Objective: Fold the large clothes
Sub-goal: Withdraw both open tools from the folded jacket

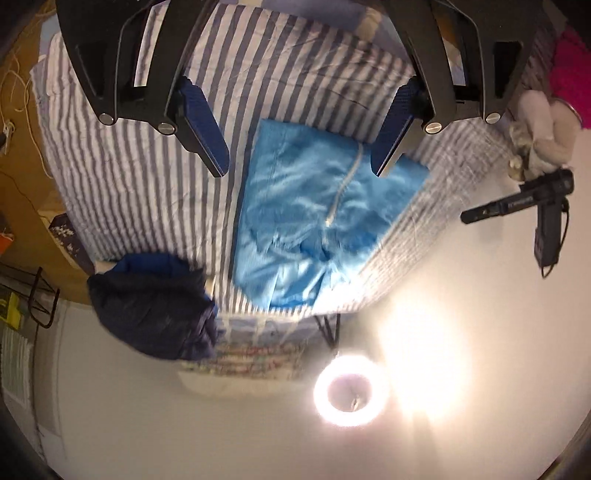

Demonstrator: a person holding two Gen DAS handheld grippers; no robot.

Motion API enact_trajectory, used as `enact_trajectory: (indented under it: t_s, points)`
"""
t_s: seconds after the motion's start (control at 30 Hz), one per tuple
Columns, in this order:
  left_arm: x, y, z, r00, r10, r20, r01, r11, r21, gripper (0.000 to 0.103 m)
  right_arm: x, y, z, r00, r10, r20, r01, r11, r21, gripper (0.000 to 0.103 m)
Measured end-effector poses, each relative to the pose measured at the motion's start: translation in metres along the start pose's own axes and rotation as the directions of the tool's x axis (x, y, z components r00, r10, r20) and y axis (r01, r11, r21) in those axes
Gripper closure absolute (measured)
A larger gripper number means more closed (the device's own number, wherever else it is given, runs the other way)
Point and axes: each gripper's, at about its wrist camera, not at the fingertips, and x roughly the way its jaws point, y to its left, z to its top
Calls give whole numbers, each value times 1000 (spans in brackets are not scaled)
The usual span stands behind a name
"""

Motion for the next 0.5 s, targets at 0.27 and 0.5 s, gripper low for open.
enact_trajectory:
  t_s: [0.27, 0.5]
  points:
    - [-23, -12, 55, 998, -49, 24, 50, 999, -15, 45, -33, -9, 37, 998, 3, 70, -1, 999, -34, 24]
    - [-7, -16, 117, 996, -93, 5, 93, 995, -36, 41, -19, -35, 65, 991, 42, 130, -43, 999, 5, 24]
